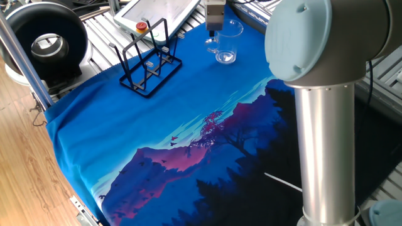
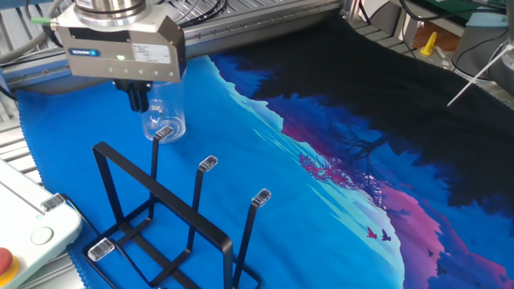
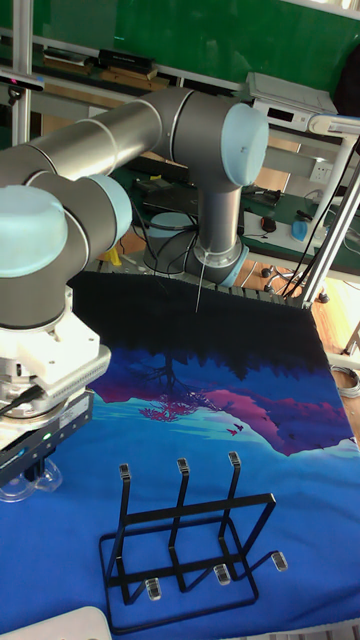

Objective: Put the cup on the cup rack

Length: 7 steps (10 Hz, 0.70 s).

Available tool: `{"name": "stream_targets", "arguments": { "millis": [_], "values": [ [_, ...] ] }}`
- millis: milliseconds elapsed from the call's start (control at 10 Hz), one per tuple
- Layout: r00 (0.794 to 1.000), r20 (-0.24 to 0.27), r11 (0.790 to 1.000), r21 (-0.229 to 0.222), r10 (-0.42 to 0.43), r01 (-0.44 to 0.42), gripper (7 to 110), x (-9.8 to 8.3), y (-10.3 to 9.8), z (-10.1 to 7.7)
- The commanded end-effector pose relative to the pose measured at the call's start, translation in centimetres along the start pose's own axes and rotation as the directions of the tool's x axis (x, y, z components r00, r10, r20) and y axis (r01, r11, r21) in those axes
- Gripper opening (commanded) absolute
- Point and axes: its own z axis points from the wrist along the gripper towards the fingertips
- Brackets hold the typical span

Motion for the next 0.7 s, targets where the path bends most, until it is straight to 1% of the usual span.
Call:
{"name": "stream_targets", "arguments": {
  "millis": [0, 200, 300, 400, 500, 600],
  "values": [
    [0.995, 0.072, 0.996, -0.045, -0.071, 0.075, 7, -2.1, 1.7, -0.4],
    [0.997, 0.048, 0.998, -0.034, -0.053, 0.055, 7, -1.6, 2.4, 0.1],
    [0.998, 0.028, 0.999, -0.005, -0.051, 0.051, 7, -1.1, 1.7, 0.1],
    [0.998, 0.03, 0.997, 0.048, -0.061, 0.059, 7, -1.4, 0.3, -0.1],
    [0.996, 0.015, 0.989, 0.12, -0.087, 0.085, 7, -1.7, -1.9, -1.0],
    [0.996, 0.015, 0.988, 0.127, -0.09, 0.088, 7, -2.0, -2.4, -1.6]
  ]
}}
